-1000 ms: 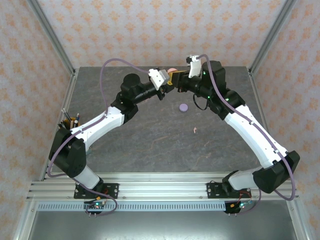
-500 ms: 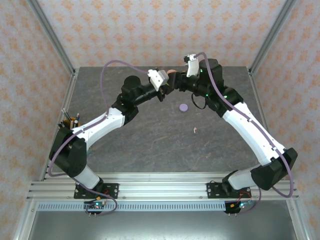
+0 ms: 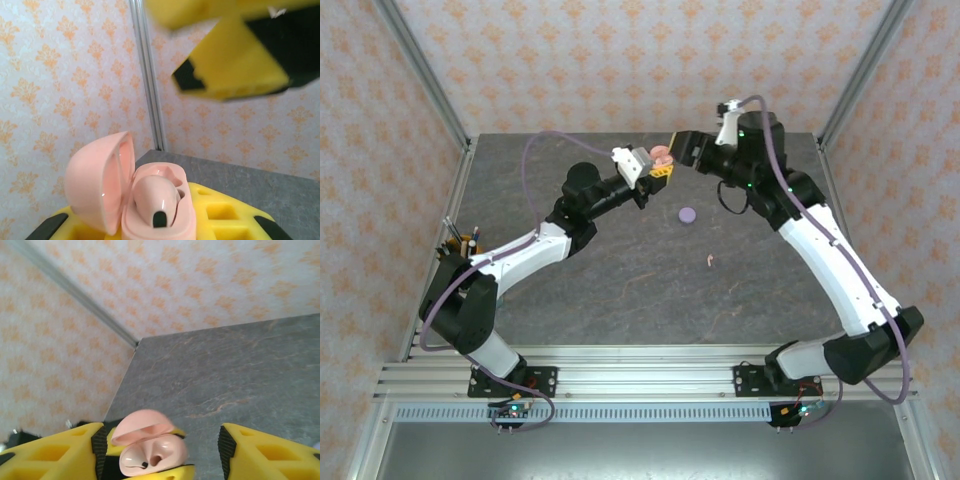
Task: Insert wireless bluetooth earbuds into charging case
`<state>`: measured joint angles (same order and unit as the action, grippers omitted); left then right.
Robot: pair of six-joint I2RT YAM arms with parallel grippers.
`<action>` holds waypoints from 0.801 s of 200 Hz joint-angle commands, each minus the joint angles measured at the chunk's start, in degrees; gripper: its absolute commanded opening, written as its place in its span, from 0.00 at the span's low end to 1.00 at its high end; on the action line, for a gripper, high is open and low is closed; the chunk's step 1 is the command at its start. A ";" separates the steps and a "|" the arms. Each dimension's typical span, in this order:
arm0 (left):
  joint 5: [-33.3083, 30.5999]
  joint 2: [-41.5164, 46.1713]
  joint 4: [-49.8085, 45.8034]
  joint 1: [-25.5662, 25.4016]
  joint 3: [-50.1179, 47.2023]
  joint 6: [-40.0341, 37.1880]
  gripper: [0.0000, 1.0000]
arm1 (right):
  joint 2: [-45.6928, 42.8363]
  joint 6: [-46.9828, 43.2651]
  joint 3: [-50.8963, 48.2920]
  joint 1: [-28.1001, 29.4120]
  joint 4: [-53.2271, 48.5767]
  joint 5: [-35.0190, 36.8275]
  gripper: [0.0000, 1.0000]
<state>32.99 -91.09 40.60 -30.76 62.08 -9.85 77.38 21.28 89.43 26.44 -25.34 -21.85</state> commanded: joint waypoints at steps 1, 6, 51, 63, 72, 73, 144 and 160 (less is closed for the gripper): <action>-1.79 3.12 3.70 -0.20 -1.94 0.71 0.00 | -5.18 5.97 -1.49 -2.09 -4.60 4.52 0.63; -1.92 3.61 3.70 -0.13 -2.41 0.63 0.00 | -5.57 6.28 -2.01 -2.32 -6.09 5.47 0.63; -3.18 8.79 2.97 -0.14 -6.64 -0.25 0.00 | -5.16 8.02 -9.39 -3.53 -18.86 15.22 0.63; -3.54 10.32 2.65 -0.06 -8.05 -0.60 0.00 | -3.95 8.65 -12.16 -3.67 -20.83 17.28 0.63; -3.93 11.62 2.40 -0.04 -8.96 -0.61 0.00 | -2.61 9.83 -13.84 -4.02 -22.66 18.69 0.63; -3.96 11.76 2.35 -0.06 -9.07 -0.61 0.00 | -2.42 9.88 -14.06 -4.07 -22.78 18.68 0.63; -5.65 20.74 1.07 -0.09 -16.79 0.67 0.00 | 12.25 15.79 -22.72 -4.47 -21.89 17.28 0.59; -6.15 22.82 0.21 -0.04 -18.32 0.32 0.00 | 15.40 16.25 -22.48 -4.48 -21.40 15.99 0.57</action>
<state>28.73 -71.94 40.32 -30.76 45.67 -9.87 89.84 34.98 66.96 22.09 -46.94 -5.23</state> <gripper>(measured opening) 0.234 0.579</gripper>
